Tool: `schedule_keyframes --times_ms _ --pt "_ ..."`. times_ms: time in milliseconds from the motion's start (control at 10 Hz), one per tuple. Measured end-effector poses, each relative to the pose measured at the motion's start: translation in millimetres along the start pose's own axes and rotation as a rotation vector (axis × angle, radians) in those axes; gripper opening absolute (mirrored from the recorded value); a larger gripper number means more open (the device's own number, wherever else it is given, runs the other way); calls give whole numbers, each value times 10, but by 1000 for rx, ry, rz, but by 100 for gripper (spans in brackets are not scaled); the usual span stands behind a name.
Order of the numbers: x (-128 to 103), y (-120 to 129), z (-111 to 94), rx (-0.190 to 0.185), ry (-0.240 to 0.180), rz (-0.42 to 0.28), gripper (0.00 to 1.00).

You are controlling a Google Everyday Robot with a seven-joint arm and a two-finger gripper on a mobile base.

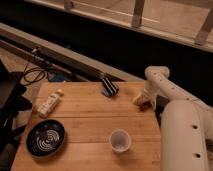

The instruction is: Place the pepper in the ceramic bowl

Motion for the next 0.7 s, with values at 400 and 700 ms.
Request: schedule_keyframes --times_ms 400,700 --pt "-20 -24 -33 4 -9 3 15" --pt "-32 -27 -137 3 -12 6 0"
